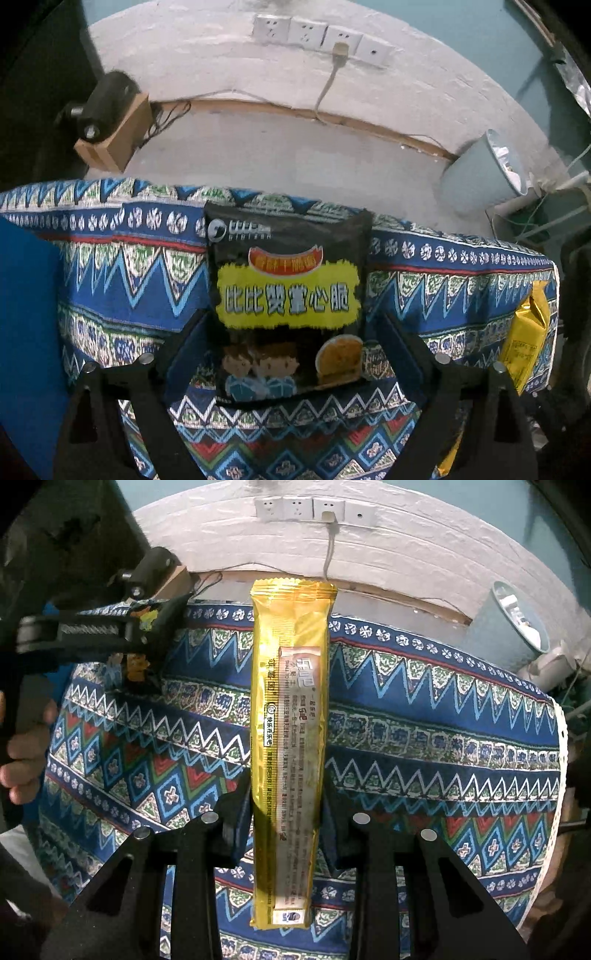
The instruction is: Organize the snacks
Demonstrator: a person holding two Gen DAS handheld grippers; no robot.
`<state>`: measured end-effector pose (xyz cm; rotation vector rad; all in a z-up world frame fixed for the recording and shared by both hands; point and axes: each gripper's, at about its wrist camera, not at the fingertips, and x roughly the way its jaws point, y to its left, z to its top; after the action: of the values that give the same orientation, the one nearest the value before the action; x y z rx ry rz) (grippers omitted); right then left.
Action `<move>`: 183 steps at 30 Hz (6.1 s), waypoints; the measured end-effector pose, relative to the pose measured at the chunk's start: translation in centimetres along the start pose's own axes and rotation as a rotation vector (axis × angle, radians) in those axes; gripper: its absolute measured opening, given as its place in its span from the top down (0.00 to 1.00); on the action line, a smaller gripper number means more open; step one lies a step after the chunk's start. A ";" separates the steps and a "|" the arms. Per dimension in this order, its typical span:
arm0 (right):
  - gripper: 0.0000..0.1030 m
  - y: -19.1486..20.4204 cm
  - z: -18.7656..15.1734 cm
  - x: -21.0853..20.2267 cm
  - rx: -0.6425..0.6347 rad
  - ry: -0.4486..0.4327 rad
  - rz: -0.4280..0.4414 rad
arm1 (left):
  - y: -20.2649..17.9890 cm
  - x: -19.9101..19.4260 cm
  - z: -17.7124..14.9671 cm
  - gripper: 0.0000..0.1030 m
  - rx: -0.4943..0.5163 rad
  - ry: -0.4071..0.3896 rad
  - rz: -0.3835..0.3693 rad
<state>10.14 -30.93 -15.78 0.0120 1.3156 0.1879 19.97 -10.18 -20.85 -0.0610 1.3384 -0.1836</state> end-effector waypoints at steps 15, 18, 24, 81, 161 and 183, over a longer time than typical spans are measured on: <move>0.70 1.3 0.3 -0.1 -0.035 0.020 -0.025 | -0.6 -1.4 -2.6 0.31 0.142 -0.005 0.073; 0.70 1.8 0.2 -0.3 -0.040 0.019 -0.031 | -0.9 -2.5 -3.6 0.31 0.175 -0.024 0.086; 0.70 2.4 -0.1 -1.4 -0.042 0.010 -0.035 | -1.2 -5.2 -5.7 0.31 0.234 -0.066 0.106; 0.74 16.1 -0.2 -17.2 -0.261 -0.266 0.095 | 5.9 -24.9 -14.9 0.32 0.327 -0.414 0.234; 0.25 29.9 2.9 -16.6 -0.406 -0.338 0.207 | 23.4 -32.9 -17.5 0.01 -0.062 -0.531 0.259; 0.25 24.6 0.8 -16.4 -0.324 -0.345 0.170 | 21.5 -32.7 -17.9 0.01 -0.034 -0.529 0.291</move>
<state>3.82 -8.97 2.97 -0.1145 0.9290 0.5192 -2.45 17.59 3.25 0.0546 0.8096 0.1000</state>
